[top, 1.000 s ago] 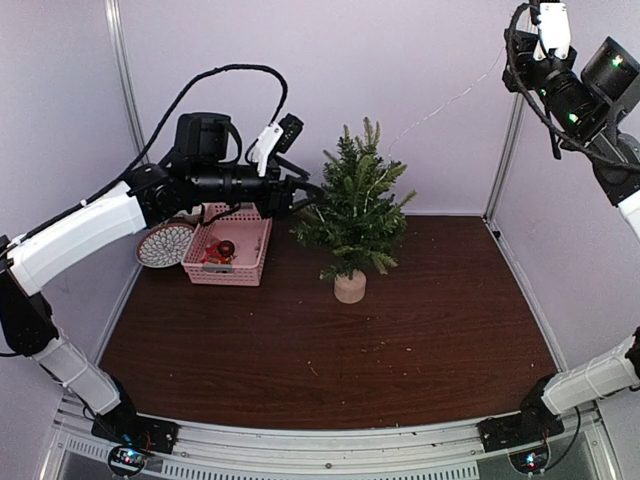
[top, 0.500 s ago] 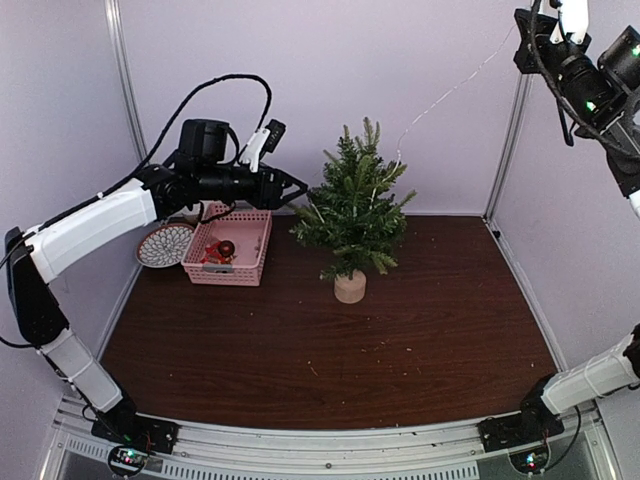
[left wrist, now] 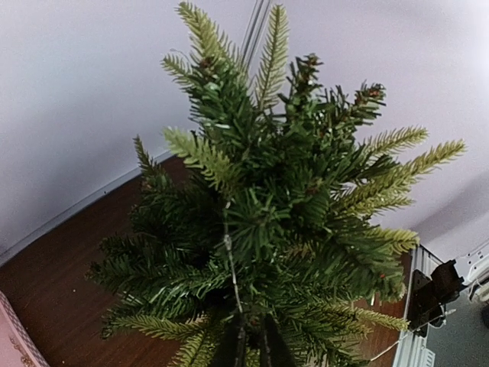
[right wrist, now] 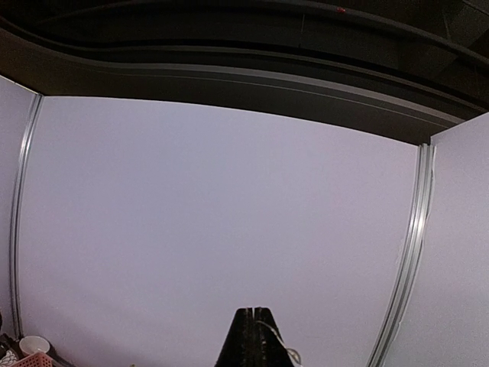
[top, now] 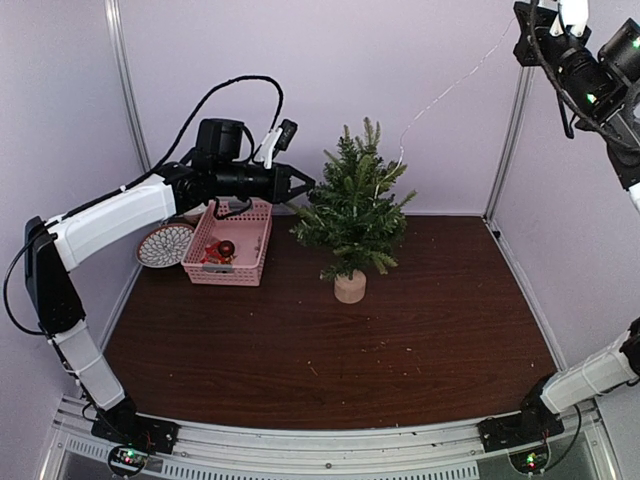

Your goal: Decorate the small christmas tree

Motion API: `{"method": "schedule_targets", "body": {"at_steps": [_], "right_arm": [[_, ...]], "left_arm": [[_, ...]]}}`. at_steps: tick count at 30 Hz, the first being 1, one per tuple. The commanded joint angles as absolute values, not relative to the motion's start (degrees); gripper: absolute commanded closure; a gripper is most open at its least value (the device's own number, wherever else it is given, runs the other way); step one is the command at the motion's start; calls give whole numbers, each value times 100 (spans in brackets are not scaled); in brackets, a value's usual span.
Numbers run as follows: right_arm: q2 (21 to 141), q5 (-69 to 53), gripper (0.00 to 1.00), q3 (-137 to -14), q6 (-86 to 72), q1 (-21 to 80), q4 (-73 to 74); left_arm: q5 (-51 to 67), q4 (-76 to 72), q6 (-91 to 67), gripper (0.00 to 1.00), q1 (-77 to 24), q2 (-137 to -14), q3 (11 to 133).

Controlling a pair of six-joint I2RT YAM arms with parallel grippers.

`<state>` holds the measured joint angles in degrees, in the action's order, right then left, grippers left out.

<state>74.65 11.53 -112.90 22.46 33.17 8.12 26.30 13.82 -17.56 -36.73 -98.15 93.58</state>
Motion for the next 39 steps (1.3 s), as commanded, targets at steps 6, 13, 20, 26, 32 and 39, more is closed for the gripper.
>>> {"method": "schedule_targets", "body": {"at_steps": [6, 13, 20, 26, 32, 39], "right_arm": [[7635, 1104, 100, -11832, 2377, 3252, 639], [7776, 1243, 100, -12114, 2586, 3180, 460], [7820, 1036, 100, -12313, 2440, 3135, 410], [7683, 356, 100, -12222, 1977, 3138, 516], [7564, -515, 100, -12103, 1421, 3138, 537], [7478, -2012, 100, -11928, 455, 3138, 502]], "left_arm": [[2690, 938, -2017, 100, -3542, -9855, 9432], [2757, 524, -2246, 100, -3457, -9726, 9237], [3081, 181, -2414, 100, -3454, -9727, 9202], [3241, 167, -2437, 100, -3437, -9673, 9211], [3423, 105, -2559, 100, -3352, -9615, 9169], [3574, 161, -2575, 100, -3305, -9624, 9175]]}}
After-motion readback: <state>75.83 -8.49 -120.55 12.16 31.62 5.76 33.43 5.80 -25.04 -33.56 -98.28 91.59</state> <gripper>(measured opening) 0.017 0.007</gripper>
